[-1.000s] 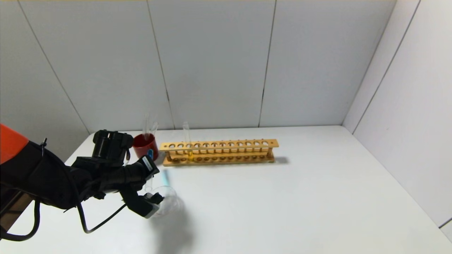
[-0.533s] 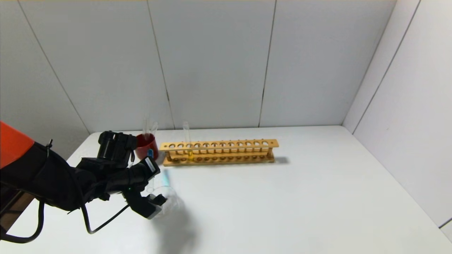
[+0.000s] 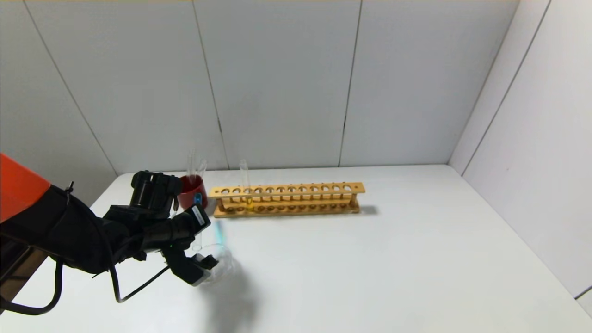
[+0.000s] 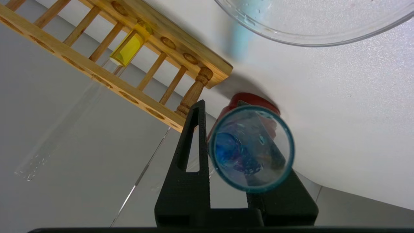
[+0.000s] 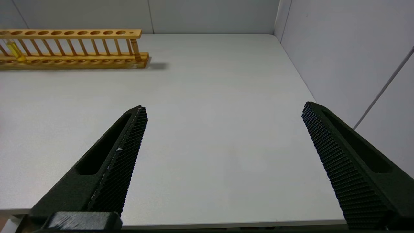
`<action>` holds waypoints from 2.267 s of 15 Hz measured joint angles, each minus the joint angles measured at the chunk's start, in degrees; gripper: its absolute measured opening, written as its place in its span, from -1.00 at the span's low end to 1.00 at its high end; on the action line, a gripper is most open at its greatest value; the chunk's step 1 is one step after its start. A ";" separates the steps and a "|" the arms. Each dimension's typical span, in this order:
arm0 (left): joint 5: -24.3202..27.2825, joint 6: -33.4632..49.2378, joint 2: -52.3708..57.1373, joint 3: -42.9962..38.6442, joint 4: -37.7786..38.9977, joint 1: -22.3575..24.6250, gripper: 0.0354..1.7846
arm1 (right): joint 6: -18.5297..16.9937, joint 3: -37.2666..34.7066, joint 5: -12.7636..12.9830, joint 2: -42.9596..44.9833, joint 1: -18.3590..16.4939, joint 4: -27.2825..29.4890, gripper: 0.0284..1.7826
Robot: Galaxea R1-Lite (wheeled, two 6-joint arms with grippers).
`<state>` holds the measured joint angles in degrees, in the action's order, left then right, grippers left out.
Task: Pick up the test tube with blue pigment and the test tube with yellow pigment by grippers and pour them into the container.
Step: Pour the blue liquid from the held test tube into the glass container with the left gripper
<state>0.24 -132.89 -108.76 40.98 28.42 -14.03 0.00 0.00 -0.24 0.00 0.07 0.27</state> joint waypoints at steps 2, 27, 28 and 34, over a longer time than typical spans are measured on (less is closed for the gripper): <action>-0.99 -0.21 -0.11 0.39 -0.02 0.11 -0.65 | 0.00 0.00 0.00 0.00 0.00 0.00 0.96; -6.44 -10.03 -1.60 2.45 4.52 -1.06 -0.65 | 0.00 0.00 0.02 0.00 -0.02 0.00 0.96; -6.47 -10.02 -1.55 2.47 4.51 -1.18 -0.65 | 0.00 0.00 0.00 0.00 -0.02 0.00 0.96; -7.57 -11.54 -1.02 2.78 4.52 -2.36 -0.65 | 0.00 0.00 0.02 0.00 0.02 -0.02 0.96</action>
<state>-7.33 -144.43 -109.79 43.76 32.94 -16.40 0.00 0.00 -0.22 0.00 0.10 0.24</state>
